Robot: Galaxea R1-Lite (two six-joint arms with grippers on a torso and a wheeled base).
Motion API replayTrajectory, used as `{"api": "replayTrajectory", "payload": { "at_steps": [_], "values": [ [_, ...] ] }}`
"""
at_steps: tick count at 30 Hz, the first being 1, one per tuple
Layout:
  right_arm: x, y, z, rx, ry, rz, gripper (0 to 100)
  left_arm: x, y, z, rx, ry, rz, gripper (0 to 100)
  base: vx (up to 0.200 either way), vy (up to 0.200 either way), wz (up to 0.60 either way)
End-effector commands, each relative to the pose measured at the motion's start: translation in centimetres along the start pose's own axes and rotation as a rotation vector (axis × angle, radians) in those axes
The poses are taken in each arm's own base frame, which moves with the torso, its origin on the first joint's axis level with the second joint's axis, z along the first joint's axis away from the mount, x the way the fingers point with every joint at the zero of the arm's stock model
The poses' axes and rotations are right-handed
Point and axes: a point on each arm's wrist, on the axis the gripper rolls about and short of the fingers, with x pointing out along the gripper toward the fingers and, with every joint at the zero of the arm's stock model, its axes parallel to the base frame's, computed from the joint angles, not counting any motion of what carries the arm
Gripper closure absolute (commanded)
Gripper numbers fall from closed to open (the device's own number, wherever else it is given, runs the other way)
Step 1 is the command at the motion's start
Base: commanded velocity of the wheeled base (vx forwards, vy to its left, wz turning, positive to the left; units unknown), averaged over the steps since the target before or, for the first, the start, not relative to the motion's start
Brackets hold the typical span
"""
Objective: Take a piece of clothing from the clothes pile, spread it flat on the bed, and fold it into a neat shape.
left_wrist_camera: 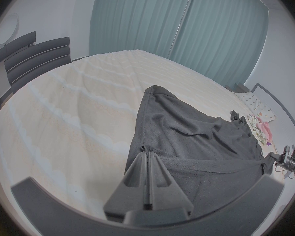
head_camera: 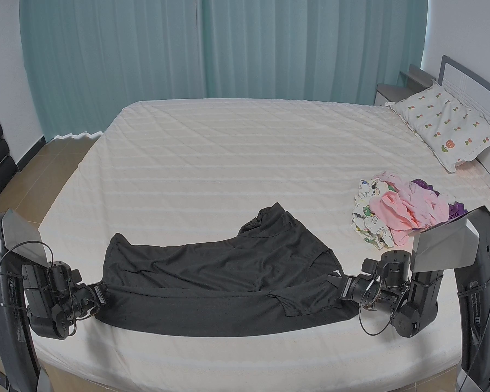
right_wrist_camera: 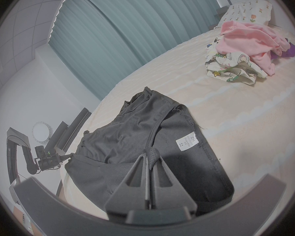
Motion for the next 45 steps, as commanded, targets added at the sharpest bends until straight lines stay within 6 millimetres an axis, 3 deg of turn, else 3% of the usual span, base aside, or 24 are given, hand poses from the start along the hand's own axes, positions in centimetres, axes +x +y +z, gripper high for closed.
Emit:
{"api": "replayTrajectory", "payload": {
  "at_steps": [1,13,14,24,27,32,40,45],
  "values": [
    [0.8,-0.3,-0.2,-0.002,-0.002,0.001,100,0.9,0.1,-0.2,0.004,-0.014,0.001,100,0.000,0.000,0.00],
    [1.9,-0.5,-0.8,0.000,0.023,-0.006,100,1.2,0.2,-0.9,0.000,0.008,0.005,100,0.000,0.000,0.00],
    [1.9,-0.5,-0.9,0.000,0.025,-0.006,0,1.4,0.0,-1.0,0.002,0.009,0.008,0,0.000,0.000,0.00],
    [1.5,-0.5,-0.4,0.007,0.005,-0.004,0,1.2,0.1,-1.0,-0.015,0.011,0.016,0,0.000,0.000,0.00],
    [0.1,-0.9,1.6,0.039,-0.058,-0.013,0,0.0,0.0,1.0,-0.099,-0.054,0.012,0,0.000,0.000,0.00],
    [-1.5,0.0,3.3,0.156,-0.110,0.006,0,-2.4,0.0,3.4,-0.157,-0.134,0.001,0,0.000,0.000,0.00],
    [-2.5,1.1,3.4,0.165,-0.102,0.024,0,-5.2,-0.4,4.6,-0.238,-0.180,0.012,0,0.000,0.000,0.00],
    [-2.4,0.7,3.0,0.171,-0.088,0.010,0,-5.2,-0.3,4.7,-0.339,-0.186,-0.001,0,0.120,0.000,0.00]
  ]
}}
